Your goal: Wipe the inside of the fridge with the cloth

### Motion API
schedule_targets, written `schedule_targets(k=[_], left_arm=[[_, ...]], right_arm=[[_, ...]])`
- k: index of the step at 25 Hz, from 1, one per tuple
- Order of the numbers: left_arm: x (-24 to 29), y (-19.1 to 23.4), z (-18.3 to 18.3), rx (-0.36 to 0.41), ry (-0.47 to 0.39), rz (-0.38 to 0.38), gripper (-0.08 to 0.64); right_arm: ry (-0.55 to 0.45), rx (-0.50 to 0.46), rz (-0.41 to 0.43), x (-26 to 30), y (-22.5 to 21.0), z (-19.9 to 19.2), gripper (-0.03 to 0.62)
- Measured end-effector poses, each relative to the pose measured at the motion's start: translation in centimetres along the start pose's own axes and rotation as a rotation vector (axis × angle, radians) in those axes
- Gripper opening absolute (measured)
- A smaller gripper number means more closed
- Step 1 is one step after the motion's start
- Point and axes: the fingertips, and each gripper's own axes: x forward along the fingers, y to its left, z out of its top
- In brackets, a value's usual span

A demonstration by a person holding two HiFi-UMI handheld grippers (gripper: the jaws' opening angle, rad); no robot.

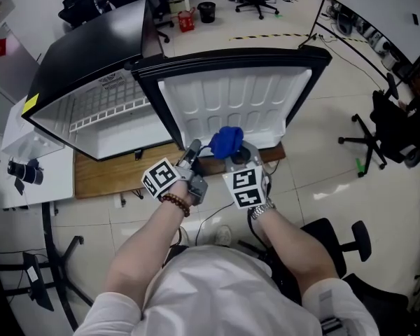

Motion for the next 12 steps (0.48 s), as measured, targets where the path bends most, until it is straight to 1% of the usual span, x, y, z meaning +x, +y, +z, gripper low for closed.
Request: schedule_targets(k=[12], left_arm=[[-0.1,0.0,0.0,-0.003,-0.004,0.005,0.040]], right_arm=[[0.027,0.029,-0.125,-2.7,-7.3,-2.4,0.066]])
